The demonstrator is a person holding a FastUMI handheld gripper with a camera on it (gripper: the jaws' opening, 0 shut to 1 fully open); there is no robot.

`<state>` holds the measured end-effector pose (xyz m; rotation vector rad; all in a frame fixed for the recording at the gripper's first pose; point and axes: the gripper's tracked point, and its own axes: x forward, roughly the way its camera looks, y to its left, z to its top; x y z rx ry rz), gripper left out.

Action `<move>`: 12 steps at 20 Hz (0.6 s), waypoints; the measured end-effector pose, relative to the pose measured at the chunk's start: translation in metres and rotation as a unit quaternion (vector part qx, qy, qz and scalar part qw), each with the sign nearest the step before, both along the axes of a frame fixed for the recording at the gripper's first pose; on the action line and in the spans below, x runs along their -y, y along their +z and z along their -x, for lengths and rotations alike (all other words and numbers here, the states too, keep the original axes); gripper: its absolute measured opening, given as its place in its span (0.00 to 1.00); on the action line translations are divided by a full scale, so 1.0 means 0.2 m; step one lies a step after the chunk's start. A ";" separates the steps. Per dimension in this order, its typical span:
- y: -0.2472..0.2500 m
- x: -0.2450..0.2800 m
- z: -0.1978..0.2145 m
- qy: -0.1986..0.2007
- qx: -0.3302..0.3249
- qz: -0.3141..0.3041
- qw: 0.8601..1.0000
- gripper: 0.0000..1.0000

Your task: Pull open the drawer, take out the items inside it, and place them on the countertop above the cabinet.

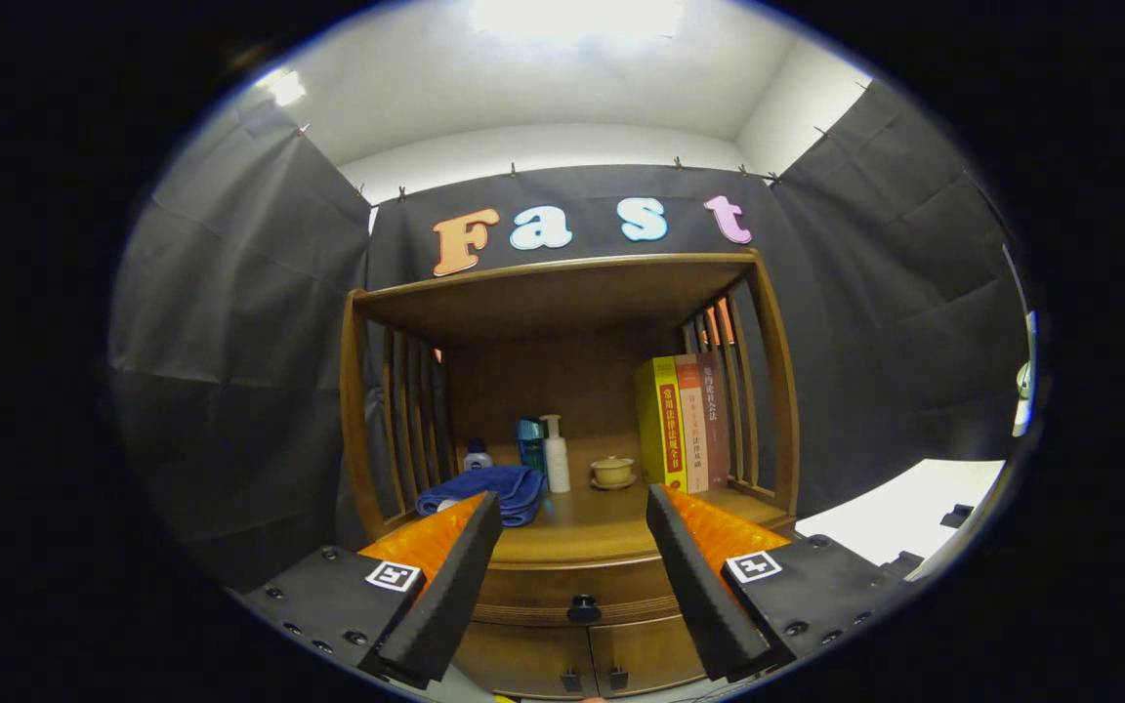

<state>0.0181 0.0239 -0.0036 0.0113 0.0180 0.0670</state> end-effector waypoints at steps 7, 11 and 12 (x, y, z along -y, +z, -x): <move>-0.30 0.00 -0.22 -0.002 -0.035 0.047 0.998 0.98; -0.60 0.03 -0.32 -0.014 -0.056 0.024 0.998 0.98; -0.69 0.05 -0.34 -0.019 -0.062 0.022 0.998 0.98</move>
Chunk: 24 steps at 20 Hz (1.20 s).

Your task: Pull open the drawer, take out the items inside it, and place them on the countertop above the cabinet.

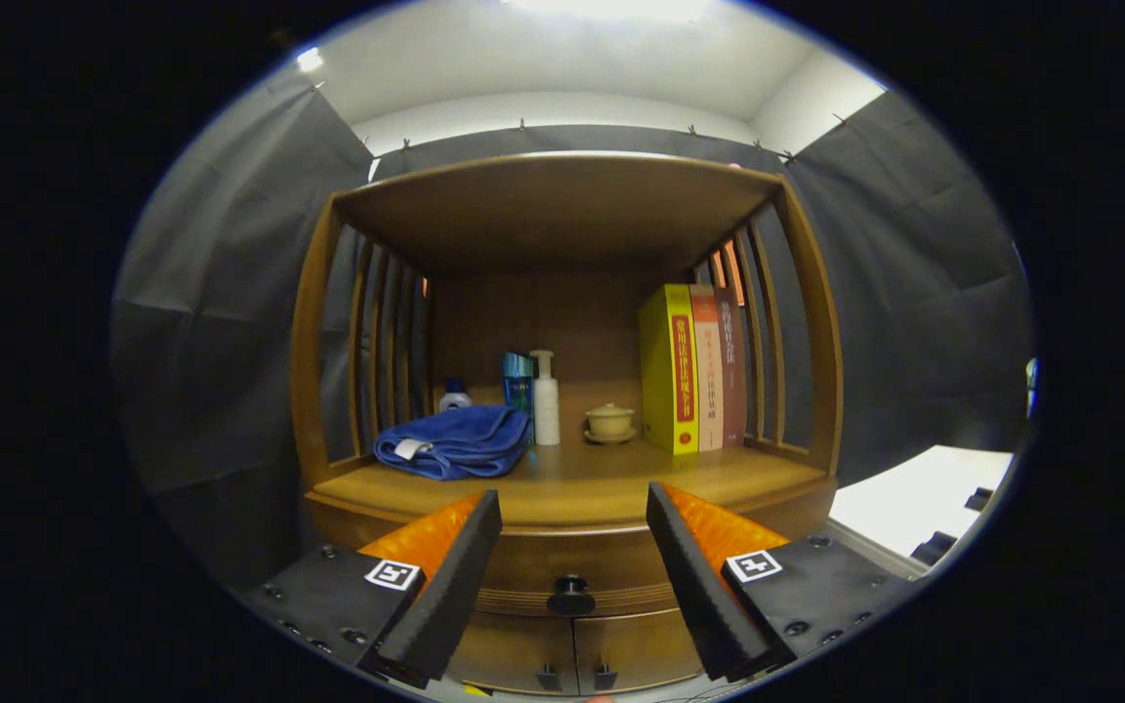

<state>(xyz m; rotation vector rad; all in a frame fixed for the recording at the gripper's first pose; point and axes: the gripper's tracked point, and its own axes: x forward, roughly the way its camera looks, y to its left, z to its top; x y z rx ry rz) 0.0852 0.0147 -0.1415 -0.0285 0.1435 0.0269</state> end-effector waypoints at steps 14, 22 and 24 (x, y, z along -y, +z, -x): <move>-0.63 0.02 -0.17 0.003 -0.089 0.003 0.996 0.77; -0.67 0.00 -0.19 0.000 -0.104 -0.012 0.995 0.44; -0.66 0.00 -0.14 -0.001 -0.110 -0.013 0.994 0.40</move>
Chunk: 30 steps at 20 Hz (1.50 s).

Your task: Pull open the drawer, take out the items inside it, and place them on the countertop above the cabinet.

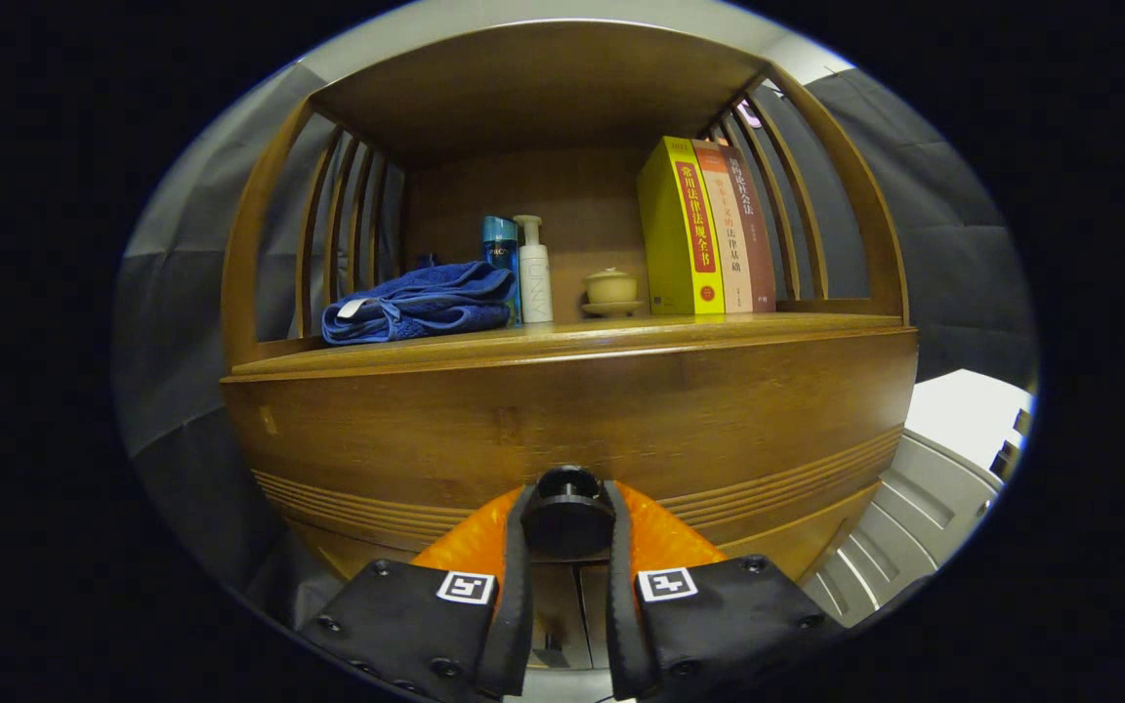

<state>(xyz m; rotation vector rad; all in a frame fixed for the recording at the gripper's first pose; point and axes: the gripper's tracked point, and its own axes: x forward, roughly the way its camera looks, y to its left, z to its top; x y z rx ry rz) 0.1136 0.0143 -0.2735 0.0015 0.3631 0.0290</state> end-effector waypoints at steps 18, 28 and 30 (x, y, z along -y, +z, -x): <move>0.13 0.03 0.60 -0.004 -0.043 -0.024 0.999 0.39; 0.13 0.03 0.72 -0.006 -0.054 -0.030 0.998 0.40; 0.10 0.04 0.75 -0.008 -0.062 -0.031 0.998 0.40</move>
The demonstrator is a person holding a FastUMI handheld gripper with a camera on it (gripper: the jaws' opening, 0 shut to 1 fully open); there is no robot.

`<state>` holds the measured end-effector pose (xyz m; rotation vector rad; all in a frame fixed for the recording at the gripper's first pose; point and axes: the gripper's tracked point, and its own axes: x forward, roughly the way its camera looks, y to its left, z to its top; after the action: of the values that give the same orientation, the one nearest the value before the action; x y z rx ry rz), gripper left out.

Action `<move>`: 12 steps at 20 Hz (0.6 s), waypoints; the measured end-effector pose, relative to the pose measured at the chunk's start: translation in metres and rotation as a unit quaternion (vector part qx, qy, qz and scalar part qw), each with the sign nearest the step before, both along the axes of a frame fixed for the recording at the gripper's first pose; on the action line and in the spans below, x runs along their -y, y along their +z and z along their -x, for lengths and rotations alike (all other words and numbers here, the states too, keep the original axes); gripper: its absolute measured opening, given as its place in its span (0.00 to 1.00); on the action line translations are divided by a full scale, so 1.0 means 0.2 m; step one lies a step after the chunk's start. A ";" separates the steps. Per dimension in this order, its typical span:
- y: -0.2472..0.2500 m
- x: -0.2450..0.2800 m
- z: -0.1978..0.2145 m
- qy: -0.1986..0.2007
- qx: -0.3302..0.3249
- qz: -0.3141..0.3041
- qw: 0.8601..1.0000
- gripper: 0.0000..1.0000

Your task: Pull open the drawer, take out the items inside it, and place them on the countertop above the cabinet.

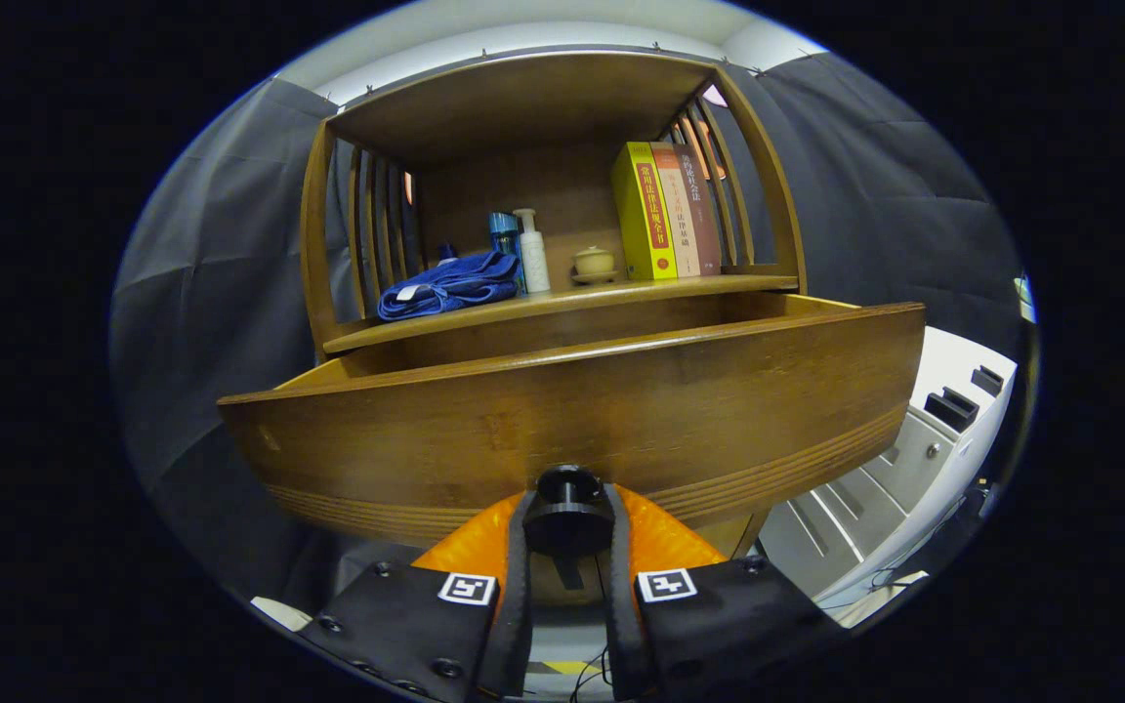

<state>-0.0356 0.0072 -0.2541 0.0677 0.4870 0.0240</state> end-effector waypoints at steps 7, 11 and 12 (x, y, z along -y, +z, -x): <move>0.01 0.01 0.04 0.006 0.009 0.006 1.000 0.44; 0.01 0.00 0.04 0.009 0.013 0.005 1.000 0.52; 0.01 -0.02 0.05 0.015 0.015 -0.003 1.000 0.53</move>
<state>-0.0449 0.0118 -0.2515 0.0665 0.4588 0.0559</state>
